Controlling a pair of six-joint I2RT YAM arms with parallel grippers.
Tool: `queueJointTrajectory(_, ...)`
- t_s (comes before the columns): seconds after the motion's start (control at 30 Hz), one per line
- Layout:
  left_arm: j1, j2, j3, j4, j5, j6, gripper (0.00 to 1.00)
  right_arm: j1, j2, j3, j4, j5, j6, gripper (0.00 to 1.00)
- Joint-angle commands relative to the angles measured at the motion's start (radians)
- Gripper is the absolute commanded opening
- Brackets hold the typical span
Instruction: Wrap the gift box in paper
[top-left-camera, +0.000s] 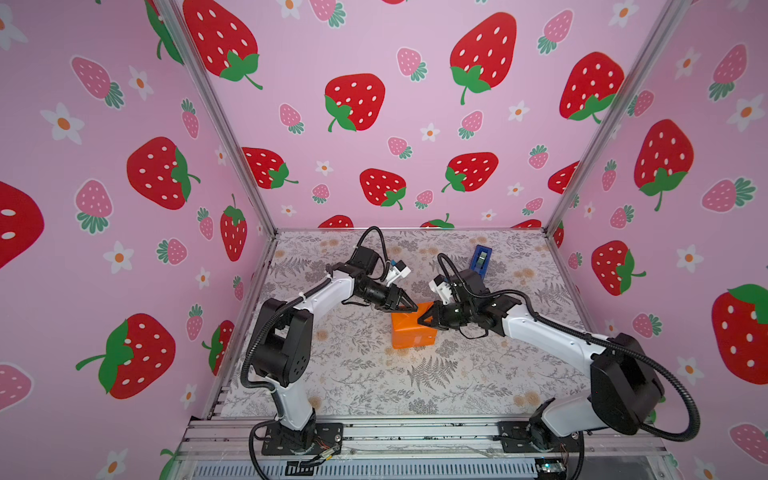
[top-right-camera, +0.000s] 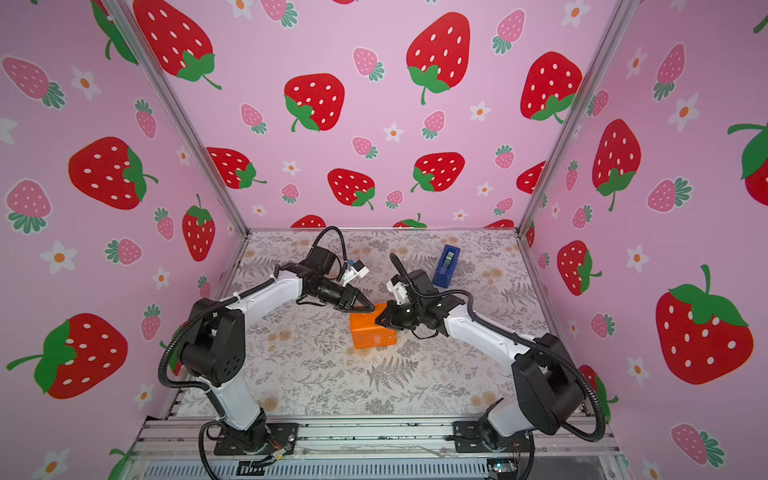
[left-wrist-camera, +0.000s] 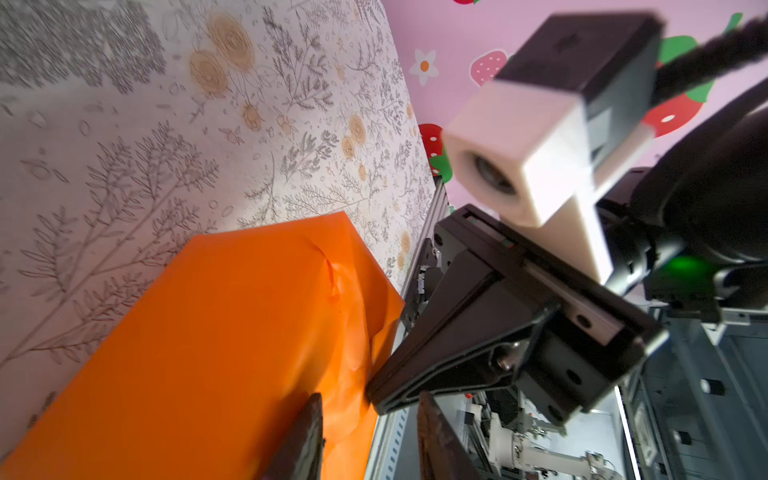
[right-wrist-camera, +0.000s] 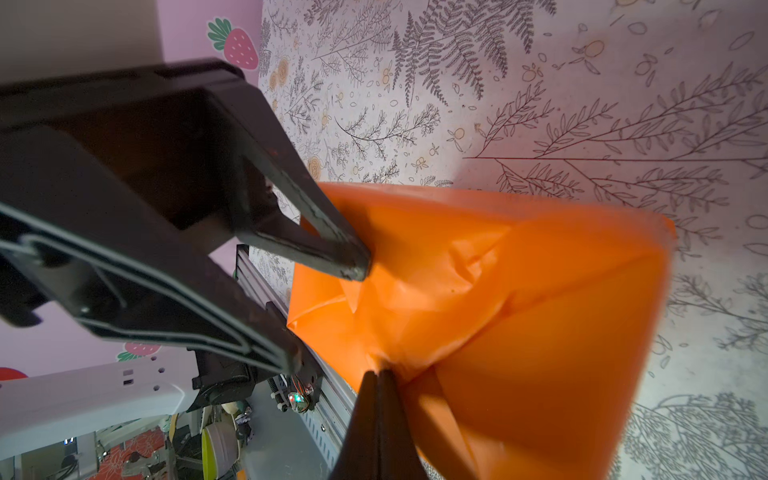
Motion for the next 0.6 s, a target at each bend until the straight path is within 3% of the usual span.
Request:
queueJointTrajectory(0.0,-0.011,-0.015,0.15,-0.181,-0.108,0.15,0.4,0.011,0.039,-0.02,-0.079,0.035,-0.013,0.0)
queueJointTrajectory(0.23,-0.03,0.069,0.314,-0.386,-0.269,0.386,0.43,0.01,0.036,-0.017,-0.085,0.042,-0.012,0.0)
queueJointTrajectory(0.57,-0.039,0.207,0.43,-0.496,-0.217,0.523,0.47,0.011,0.029,-0.012,-0.086,0.047,-0.006,0.0)
